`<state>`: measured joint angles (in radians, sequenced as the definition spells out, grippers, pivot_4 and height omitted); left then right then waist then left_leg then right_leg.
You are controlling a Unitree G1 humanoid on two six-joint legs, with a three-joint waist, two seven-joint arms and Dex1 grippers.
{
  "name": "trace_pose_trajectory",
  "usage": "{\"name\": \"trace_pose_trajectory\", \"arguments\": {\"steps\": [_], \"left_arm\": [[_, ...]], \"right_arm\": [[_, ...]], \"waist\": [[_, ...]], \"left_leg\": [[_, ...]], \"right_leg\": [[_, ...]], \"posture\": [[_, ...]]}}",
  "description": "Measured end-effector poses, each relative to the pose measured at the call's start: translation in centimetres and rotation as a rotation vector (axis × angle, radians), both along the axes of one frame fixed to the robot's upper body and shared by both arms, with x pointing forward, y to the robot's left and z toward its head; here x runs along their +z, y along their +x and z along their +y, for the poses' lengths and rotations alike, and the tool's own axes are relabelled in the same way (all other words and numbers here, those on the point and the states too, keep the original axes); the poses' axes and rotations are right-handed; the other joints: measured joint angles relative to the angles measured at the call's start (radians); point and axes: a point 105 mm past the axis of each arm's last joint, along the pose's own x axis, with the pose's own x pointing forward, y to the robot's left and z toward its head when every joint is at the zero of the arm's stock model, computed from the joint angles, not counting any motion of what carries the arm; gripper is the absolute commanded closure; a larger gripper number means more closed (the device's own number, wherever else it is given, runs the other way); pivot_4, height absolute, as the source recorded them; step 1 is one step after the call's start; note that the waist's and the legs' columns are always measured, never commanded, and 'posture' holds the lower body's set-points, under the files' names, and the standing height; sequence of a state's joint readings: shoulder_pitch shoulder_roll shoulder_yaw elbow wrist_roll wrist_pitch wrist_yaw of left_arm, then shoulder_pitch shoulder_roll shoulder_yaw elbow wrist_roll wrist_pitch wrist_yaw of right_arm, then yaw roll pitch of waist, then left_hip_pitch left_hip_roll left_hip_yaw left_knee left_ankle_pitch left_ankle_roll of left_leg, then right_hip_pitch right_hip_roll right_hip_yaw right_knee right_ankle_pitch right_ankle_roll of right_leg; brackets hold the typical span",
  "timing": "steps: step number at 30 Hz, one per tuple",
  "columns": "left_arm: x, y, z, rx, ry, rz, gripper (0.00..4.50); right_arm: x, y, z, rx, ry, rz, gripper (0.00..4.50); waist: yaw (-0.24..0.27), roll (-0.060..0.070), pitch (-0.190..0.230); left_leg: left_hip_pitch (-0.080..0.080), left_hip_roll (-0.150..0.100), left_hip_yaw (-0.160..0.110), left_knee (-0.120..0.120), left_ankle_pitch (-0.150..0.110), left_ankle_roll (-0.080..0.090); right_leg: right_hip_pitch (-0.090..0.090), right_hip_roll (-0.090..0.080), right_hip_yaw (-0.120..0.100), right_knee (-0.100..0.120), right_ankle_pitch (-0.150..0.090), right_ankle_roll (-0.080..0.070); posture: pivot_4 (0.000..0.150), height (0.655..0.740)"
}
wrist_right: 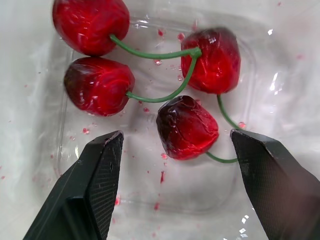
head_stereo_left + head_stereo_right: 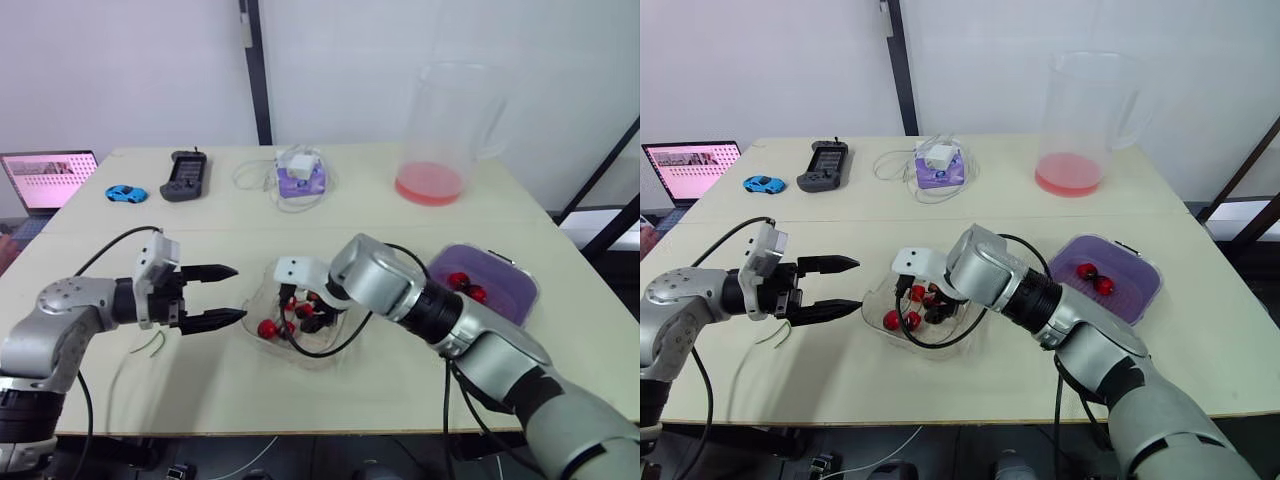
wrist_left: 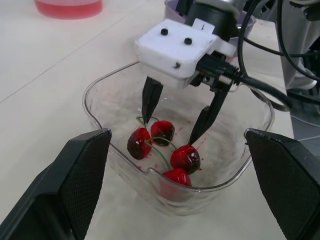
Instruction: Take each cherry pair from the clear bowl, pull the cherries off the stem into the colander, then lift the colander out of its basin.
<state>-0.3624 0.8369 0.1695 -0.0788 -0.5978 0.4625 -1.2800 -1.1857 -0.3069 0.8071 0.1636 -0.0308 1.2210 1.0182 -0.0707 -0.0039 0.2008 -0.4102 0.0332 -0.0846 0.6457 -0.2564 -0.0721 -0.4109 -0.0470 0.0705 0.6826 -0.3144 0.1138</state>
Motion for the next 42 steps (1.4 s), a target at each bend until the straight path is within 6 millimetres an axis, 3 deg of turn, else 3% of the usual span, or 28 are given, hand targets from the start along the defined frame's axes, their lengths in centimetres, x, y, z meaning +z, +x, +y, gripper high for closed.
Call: {"name": "trace_pose_trajectory", "arguments": {"steps": [7, 14, 24, 28, 34, 42], "left_arm": [[0.1, 0.0, 0.0, -0.001, 0.001, -0.01, 0.0], [0.0, 0.1, 0.1, 0.003, -0.001, -0.006, 0.0], [0.0, 0.5, -0.1, 0.011, -0.038, -0.001, 0.0], [1.4, 1.2, -0.7, 0.006, -0.128, 0.014, 0.0], [6.0, 2.1, -2.0, -0.031, -0.377, 0.046, 0.0], [7.8, 3.9, -3.2, -0.023, -0.46, 0.13, 0.0]], "right_arm": [[-0.1, 0.1, 0.3, 0.017, 0.011, -0.009, 3.97], [1.3, 0.2, -0.2, 0.111, 0.016, -0.089, 3.97], [6.0, -2.2, -0.1, 0.554, 0.03, -0.437, 3.97], [7.2, -2.3, -0.8, 0.701, -0.023, -0.658, 3.97], [9.3, -0.7, -0.8, 0.904, -0.203, -1.147, 3.97], [10.4, -0.7, -0.8, 1.008, -0.252, -1.43, 3.97]], "waist": [[0.0, 0.0, 0.0], [0.001, 0.0, 0.0], [0.003, 0.0, 0.0], [0.004, 0.0, 0.0], [0.001, -0.001, 0.0], [0.002, -0.001, 0.0]], "left_leg": [[0.0, 0.0, 0.0, 0.0, 0.0, 0.0], [0.0, 0.0, 0.0, 0.0, 0.0, 0.0], [0.0, 0.0, 0.0, 0.0, 0.0, 0.0], [0.0, 0.0, 0.0, 0.001, 0.0, 0.0], [0.0, 0.0, 0.0, 0.001, 0.0, -0.001], [0.0, 0.0, 0.0, 0.001, 0.003, -0.006]], "right_leg": [[0.0, 0.0, 0.0, 0.0, 0.0, 0.0], [0.0, 0.0, 0.0, 0.0, 0.0, 0.0], [0.001, 0.0, 0.0, 0.0, 0.0, 0.0], [0.001, 0.0, 0.0, 0.0, 0.0, 0.0], [0.0, 0.0, 0.0, 0.0, 0.0, 0.0], [0.001, 0.0, 0.0, 0.0, 0.0, 0.0]], "posture": [[0.15, 0.7332], [0.15, 0.7332], [0.15, 0.7332], [0.15, 0.7332], [0.15, 0.7332], [0.15, 0.7332]]}}
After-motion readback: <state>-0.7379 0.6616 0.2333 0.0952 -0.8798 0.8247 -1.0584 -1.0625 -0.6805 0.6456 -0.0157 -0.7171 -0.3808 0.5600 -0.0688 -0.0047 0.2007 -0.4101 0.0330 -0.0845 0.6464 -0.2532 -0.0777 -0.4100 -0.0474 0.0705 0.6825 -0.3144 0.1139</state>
